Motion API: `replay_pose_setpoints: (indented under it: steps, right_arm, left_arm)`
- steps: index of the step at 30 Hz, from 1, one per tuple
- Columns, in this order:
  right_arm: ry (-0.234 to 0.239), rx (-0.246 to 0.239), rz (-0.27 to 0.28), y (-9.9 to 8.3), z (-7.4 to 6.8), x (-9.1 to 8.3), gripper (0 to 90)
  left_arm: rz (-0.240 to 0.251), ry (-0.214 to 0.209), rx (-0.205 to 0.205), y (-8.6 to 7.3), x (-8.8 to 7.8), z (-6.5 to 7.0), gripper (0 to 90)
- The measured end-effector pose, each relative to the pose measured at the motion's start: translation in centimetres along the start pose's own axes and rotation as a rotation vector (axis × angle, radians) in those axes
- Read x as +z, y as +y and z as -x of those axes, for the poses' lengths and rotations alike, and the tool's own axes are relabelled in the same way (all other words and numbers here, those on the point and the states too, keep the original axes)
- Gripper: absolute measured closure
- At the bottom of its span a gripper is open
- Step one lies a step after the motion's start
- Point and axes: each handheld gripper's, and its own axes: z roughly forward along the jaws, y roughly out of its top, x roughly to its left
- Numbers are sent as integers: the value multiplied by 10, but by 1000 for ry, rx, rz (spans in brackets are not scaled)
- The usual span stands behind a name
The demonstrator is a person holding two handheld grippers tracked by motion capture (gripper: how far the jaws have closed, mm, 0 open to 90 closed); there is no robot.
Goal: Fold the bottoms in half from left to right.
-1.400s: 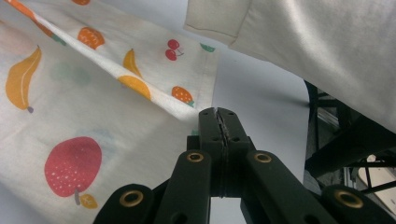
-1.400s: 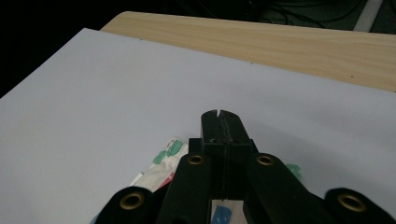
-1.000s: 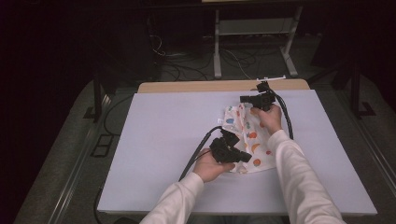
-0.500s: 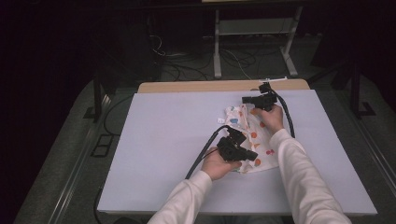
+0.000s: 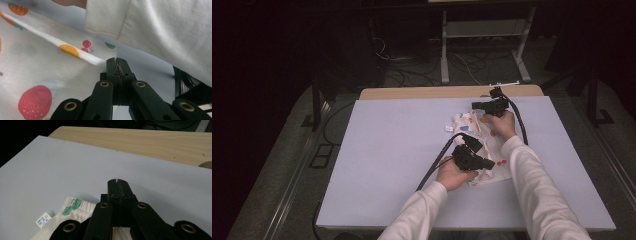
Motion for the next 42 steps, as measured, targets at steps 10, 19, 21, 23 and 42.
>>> replay_pose_setpoints:
  steps: [10,19,21,23,42]
  right_arm:
    - [-18,48,-3,-6,0,-21,693]
    - [-66,26,13,-12,-1,-45,244]
    - [-60,24,20,-15,-2,-50,172]
    - [-51,31,34,-18,-2,-54,126]
    - [-54,52,40,-28,1,-78,0]
  left_arm:
    - [38,-10,-10,8,11,-2,895]
    - [31,-26,-20,12,23,0,895]
    - [30,-28,-13,14,26,1,895]
    - [22,-30,-5,17,30,3,895]
    - [-7,-23,-22,26,55,0,895]
